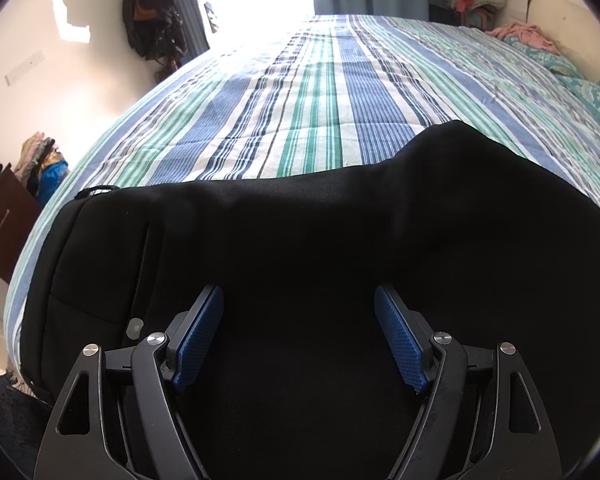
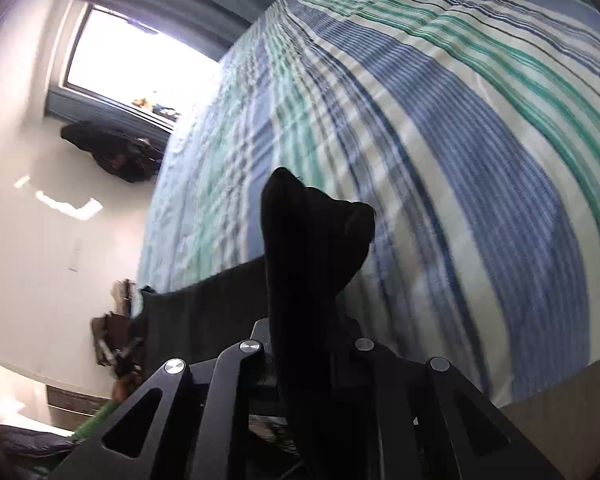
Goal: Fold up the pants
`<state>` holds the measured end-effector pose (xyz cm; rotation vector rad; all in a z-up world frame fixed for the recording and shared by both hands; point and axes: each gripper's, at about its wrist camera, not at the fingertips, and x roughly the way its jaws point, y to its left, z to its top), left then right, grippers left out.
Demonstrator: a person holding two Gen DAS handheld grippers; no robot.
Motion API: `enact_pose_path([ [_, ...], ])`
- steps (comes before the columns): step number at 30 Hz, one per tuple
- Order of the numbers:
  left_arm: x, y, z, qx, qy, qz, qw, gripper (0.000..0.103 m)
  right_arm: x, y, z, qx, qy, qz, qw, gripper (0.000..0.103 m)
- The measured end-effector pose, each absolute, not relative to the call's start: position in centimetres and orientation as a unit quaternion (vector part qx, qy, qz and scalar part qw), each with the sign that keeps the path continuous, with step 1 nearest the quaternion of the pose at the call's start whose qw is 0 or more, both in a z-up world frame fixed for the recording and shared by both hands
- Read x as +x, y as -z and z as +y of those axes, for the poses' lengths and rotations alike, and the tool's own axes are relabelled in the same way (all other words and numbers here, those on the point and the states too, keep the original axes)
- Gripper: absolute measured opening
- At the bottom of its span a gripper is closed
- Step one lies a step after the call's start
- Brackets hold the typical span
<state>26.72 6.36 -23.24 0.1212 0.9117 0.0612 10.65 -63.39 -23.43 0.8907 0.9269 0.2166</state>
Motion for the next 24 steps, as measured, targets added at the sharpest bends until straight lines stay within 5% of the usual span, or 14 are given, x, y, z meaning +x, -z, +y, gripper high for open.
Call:
enact_pose_path([
  [12,26.1,22.4,7.5,0.001,0.019,0.455,0.890,0.083,14.8,21.1,-41.4,0.560,-0.271,0.324,0.713,0.015],
  [19,25.3,21.4,8.9,-0.060,0.061,0.462,0.883,0.083,21.8,23.1,-25.0,0.536,-0.273,0.365,0.711,0.015],
  [24,25.2,21.0,10.2,-0.115,0.073,0.462,0.876,0.083,24.6,24.0,-13.6,0.416,-0.246,0.440,0.757,0.020],
])
